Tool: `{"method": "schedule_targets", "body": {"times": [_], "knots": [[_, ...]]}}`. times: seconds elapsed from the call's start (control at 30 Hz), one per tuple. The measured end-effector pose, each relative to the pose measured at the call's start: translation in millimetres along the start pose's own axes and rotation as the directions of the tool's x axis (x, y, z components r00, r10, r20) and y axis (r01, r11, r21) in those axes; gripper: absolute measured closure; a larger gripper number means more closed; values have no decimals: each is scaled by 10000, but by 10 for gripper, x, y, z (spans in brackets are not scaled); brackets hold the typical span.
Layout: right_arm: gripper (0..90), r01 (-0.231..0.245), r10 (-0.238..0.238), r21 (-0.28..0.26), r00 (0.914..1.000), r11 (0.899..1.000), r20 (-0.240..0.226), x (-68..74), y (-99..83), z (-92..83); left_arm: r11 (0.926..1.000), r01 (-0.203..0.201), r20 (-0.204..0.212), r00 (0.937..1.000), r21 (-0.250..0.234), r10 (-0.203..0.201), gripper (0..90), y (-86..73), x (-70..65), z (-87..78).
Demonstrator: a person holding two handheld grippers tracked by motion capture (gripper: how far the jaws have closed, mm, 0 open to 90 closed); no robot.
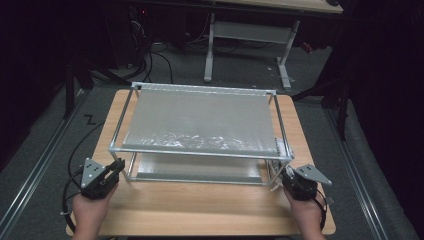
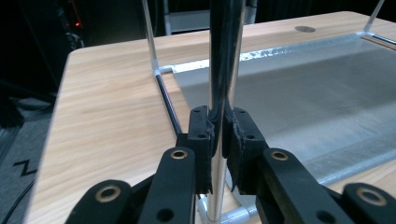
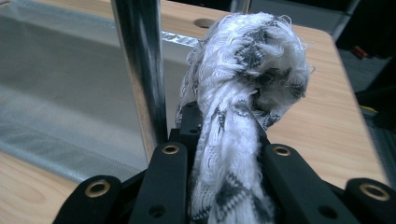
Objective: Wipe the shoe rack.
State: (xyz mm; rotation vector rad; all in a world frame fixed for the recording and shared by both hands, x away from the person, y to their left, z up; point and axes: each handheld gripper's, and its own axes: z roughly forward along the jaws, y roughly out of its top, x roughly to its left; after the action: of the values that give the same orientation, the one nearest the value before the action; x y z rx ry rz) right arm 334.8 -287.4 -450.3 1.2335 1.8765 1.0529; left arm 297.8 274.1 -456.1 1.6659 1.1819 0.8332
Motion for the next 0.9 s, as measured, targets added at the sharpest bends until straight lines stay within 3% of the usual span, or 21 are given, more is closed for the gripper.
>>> {"method": "schedule_targets", "body": {"times": [0.1,0.33,0.6,0.83,0.9], "knots": [[774,23,-25,63,9994,10000,331,-99,-57,-103,9998,-143,37,9999,-148,144,800,41,-122,153],[774,-480,478,6,9959,9988,763,-279,-191,-226,9997,-212,78,9997,-79,213,798,188,-285,490],[774,-664,657,37,9931,9978,966,-315,-180,-205,9999,27,27,10000,-143,-26,800,269,-273,734],[774,-771,764,36,9922,9970,986,-325,-165,-176,9994,-333,73,9994,97,332,794,361,-219,918],[774,-784,775,51,9919,9969,1003,-314,-156,-164,9995,-271,54,9996,143,270,794,384,-195,967]]}}
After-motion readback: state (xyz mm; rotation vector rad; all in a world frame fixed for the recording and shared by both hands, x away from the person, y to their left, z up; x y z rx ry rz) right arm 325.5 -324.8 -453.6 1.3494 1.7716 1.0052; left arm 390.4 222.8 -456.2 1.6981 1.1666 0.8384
